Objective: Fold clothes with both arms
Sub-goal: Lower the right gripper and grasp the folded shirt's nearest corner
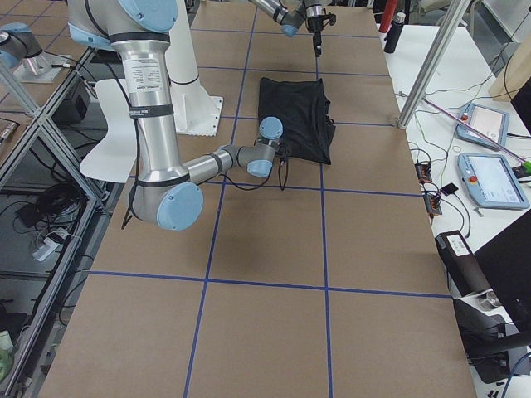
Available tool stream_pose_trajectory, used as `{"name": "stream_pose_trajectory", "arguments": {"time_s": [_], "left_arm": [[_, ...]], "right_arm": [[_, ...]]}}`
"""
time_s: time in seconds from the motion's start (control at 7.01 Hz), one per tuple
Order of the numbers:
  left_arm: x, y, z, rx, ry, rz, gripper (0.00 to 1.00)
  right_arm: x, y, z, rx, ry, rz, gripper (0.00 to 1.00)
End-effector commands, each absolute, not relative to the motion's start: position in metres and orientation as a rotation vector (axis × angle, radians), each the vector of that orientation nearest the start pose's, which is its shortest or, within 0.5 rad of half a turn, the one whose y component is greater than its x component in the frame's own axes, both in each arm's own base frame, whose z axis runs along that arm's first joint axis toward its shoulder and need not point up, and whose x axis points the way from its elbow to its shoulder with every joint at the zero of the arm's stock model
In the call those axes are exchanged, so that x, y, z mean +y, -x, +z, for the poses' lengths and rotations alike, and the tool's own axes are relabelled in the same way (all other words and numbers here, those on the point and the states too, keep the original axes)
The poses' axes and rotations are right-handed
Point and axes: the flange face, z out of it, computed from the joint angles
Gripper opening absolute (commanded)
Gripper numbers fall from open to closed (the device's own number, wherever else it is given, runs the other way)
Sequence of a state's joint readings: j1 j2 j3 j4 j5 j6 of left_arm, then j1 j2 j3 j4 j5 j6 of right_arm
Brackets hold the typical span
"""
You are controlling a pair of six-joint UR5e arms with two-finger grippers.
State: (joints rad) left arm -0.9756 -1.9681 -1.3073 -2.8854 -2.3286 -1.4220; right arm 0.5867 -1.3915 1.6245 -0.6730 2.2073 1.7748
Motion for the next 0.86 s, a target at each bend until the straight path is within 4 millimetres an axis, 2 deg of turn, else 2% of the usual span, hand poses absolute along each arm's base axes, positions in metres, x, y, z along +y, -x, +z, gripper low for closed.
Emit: {"name": "stream_pose_trajectory", "arguments": {"time_s": [0.0,0.14,0.29,0.71], "left_arm": [[-0.564,-0.304,0.412,1.469,-0.206,-0.121,1.0],[-0.564,-0.304,0.412,1.469,-0.206,-0.121,1.0],[-0.564,-0.303,0.412,1.468,-0.207,-0.123,1.0],[-0.565,-0.301,0.412,1.468,-0.209,-0.125,0.99]], "right_arm": [[-0.379,0.437,0.435,-1.177,0.346,0.328,0.01],[-0.379,0.437,0.428,-1.188,0.348,0.319,0.0],[-0.385,0.429,0.422,-1.202,0.345,0.321,0.0],[-0.387,0.405,0.402,-1.243,0.367,0.296,0.0]]}}
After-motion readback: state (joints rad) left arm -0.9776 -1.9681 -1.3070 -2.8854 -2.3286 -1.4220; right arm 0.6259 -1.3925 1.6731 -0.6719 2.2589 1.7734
